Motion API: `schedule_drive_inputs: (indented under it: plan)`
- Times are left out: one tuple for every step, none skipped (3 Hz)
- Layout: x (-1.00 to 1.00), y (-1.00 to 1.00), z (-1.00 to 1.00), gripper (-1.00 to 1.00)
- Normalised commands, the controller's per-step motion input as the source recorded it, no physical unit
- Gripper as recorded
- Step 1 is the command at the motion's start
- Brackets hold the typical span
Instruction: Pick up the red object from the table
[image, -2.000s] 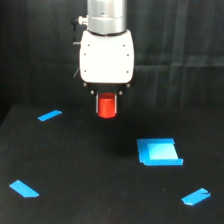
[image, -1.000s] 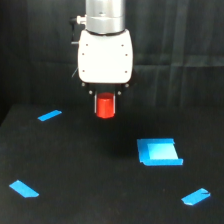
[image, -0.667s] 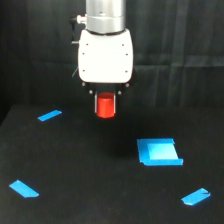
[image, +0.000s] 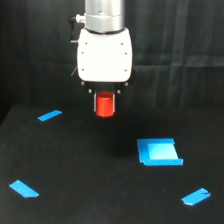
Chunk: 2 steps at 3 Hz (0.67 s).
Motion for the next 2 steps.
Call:
schedule_drive_inputs:
  plan:
    - [-0.03,0.06,-0.07,-1.00]
    - [0.01,0.03,0.06,-0.99]
